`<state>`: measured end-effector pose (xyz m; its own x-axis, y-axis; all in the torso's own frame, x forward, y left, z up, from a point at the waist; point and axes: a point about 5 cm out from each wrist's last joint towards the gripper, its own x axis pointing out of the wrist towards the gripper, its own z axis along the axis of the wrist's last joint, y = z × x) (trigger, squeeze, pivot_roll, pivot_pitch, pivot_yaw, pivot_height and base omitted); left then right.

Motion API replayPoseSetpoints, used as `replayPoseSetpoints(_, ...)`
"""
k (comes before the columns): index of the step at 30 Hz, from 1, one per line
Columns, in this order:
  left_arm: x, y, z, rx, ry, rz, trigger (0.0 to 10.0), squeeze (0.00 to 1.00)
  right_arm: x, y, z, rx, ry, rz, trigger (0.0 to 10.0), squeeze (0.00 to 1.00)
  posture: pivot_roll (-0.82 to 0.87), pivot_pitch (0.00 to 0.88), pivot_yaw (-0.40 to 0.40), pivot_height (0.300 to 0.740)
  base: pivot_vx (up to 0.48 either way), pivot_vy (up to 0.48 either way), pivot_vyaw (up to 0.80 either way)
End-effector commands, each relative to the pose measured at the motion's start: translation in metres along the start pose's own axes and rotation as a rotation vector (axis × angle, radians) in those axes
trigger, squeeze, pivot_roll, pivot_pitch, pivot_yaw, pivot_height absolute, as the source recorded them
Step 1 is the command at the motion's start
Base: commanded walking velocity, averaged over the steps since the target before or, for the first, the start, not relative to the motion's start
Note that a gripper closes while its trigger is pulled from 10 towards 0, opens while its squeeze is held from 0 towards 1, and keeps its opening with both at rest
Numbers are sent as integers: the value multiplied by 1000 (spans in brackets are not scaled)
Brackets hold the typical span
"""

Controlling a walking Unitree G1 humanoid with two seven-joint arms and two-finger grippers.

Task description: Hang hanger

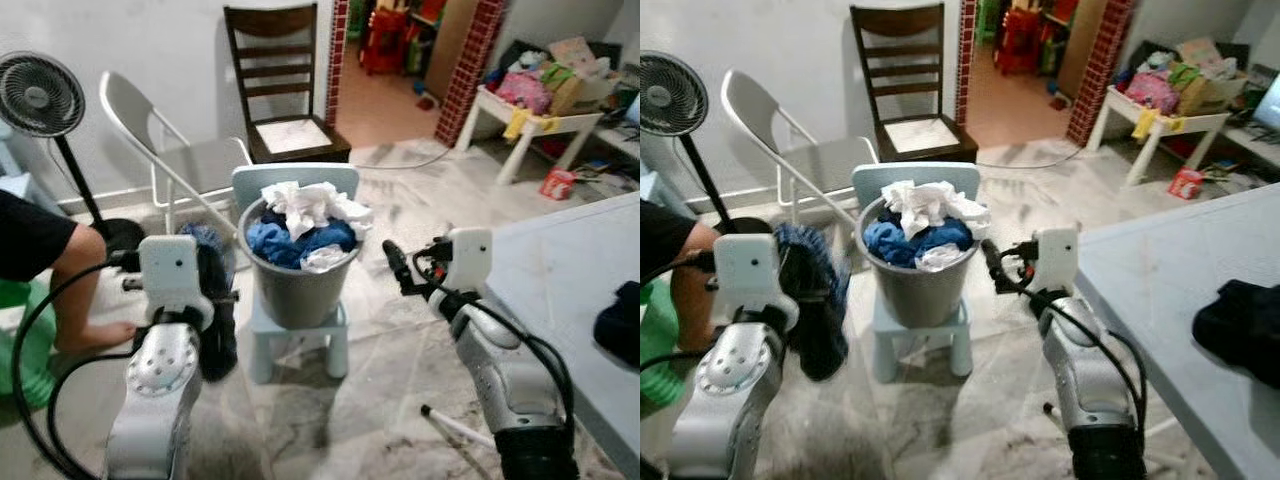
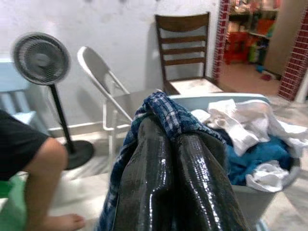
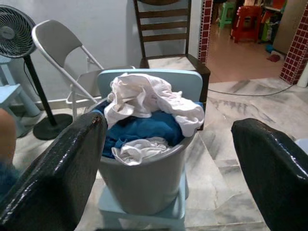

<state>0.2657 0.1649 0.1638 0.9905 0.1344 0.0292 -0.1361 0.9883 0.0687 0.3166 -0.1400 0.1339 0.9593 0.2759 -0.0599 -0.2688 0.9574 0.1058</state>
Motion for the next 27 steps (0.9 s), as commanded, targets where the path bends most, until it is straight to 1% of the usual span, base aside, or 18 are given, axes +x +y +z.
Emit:
replayPoseSetpoints(1,1,-6,5,-19,-7,-22,10000,0,0,-2,7,-8,-18,-1,10000,0,-1,62,-43,740,0,0,0)
replayPoseSetpoints(6,4,-10,6,-29,4,-42,10000,0,0,-3,8,-6,-21,-5,10000,0,-1,62,-43,740,0,0,0)
replayPoseSetpoints(8,4,-13,4,-34,31,-68,10000,0,0,-3,8,-5,-18,-6,10000,0,-1,62,-43,740,0,0,0)
replayPoseSetpoints(10,3,-13,-1,-31,55,-74,10000,0,0,-4,7,-2,-12,-11,10000,0,-1,62,-43,740,0,0,-800)
replayPoseSetpoints(11,2,-13,-1,-44,49,-81,10000,0,0,-4,6,-2,-12,-12,10000,0,-5,68,-40,740,0,0,-800)
replayPoseSetpoints(12,0,-13,1,-75,37,-88,10000,0,-1,-3,6,-3,-11,-10,10000,0,-6,69,-40,740,0,0,-800)
replayPoseSetpoints(13,0,-13,1,-75,37,-88,10000,0,-1,-3,6,-3,-11,-10,10000,0,-6,69,-40,740,0,0,-800)
replayPoseSetpoints(15,-1,-15,0,-108,46,-88,10000,0,-1,-3,6,-4,-10,-10,10000,0,-6,71,-42,740,0,0,-800)
replayPoseSetpoints(17,0,-15,4,-104,23,-81,10000,0,-1,-3,5,-5,-8,-9,10000,0,-6,71,-42,740,0,0,-800)
replayPoseSetpoints(20,1,-18,4,-120,52,-109,10000,0,-1,-2,6,-9,-8,-5,10000,0,-8,70,-47,740,0,0,-800)
replayPoseSetpoints(27,3,-21,6,-116,35,-135,10000,0,-1,-3,7,-19,-7,-3,10000,0,-12,73,-51,740,0,0,-800)
